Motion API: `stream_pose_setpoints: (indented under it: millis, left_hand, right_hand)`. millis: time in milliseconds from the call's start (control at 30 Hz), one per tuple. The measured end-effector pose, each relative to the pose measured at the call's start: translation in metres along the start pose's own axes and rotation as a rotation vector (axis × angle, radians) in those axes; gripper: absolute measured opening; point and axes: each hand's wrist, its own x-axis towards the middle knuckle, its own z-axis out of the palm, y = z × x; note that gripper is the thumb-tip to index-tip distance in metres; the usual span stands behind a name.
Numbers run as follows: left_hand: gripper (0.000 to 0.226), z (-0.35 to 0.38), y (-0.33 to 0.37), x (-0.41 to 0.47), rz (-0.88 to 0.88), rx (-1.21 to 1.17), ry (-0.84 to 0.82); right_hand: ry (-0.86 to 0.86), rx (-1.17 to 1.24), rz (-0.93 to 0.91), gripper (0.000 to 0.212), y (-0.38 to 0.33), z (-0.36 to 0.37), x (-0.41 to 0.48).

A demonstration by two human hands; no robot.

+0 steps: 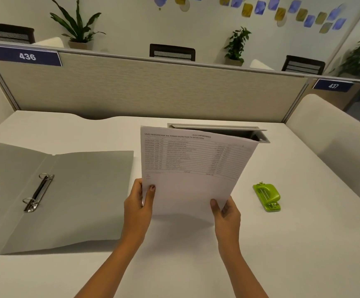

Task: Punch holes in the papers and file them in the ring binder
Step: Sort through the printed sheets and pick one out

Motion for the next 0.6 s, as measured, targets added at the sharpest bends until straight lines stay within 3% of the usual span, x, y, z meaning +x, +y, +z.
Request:
stream_pose_setpoints:
  millis: [167,400,600]
  left_hand:
    - [0.025,-0.002,0.002,0.002,0.038,0.009,0.024]
    - [0.035,-0.004,-0.006,0.001,0.005,0.025,-0.003]
    - [0.018,-0.007,0.003,0.012,0.040,0.031,0.045]
  right_hand:
    - [0.007,-0.006,-0.034,0.027,-0.002,-0.001,-0.001]
    - [-0.026,-0.058,-0.011,0.030,0.004,-0.002,-0.003]
    - [-0.083,-0.075,-0.057,0.023,-0.008,-0.012,0.006]
